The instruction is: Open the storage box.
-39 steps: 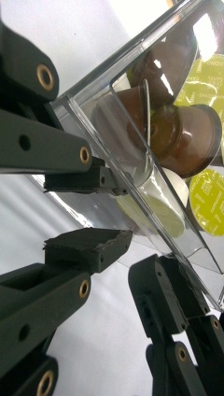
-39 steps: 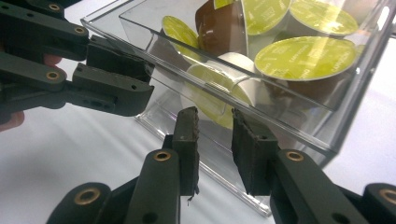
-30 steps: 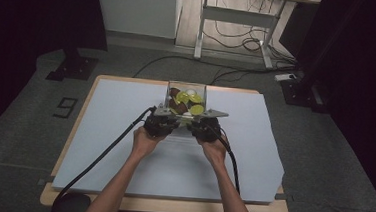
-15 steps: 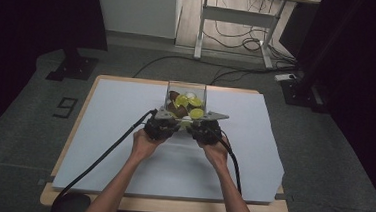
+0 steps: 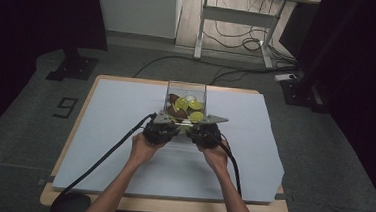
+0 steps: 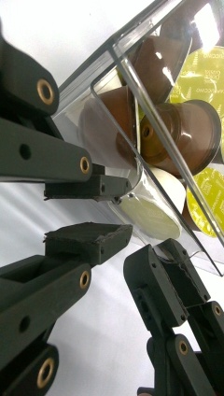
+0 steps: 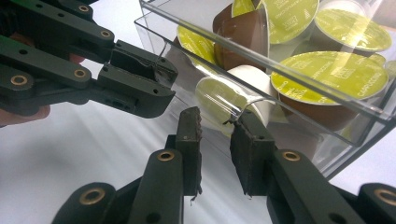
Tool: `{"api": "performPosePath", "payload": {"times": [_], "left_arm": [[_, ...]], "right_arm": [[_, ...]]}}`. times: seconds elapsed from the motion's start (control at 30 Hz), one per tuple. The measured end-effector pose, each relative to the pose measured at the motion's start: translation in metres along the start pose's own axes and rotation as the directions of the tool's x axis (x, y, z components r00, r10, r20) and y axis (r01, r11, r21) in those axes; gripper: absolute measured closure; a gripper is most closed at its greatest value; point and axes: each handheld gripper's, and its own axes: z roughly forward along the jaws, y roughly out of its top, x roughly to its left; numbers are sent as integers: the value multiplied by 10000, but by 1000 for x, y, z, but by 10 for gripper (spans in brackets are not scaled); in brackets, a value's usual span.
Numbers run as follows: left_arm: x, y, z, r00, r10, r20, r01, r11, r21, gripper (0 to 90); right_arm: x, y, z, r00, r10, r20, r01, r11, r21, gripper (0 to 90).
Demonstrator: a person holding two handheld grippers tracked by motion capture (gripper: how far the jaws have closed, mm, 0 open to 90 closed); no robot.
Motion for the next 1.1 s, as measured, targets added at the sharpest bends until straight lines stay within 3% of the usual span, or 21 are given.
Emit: {"api": "performPosePath", "payload": {"times": [1.0, 1.1], "left_arm": [[-34, -16, -20, 9987, 338, 392, -337, 9994, -34, 747], [-35, -19, -21, 9986, 169, 506, -163, 9998, -118, 740]], "right_arm": [[27, -19, -28, 9995, -115, -281, 121, 9998, 187, 713], [30, -20, -29, 9995, -62, -306, 68, 9998, 183, 713]]}}
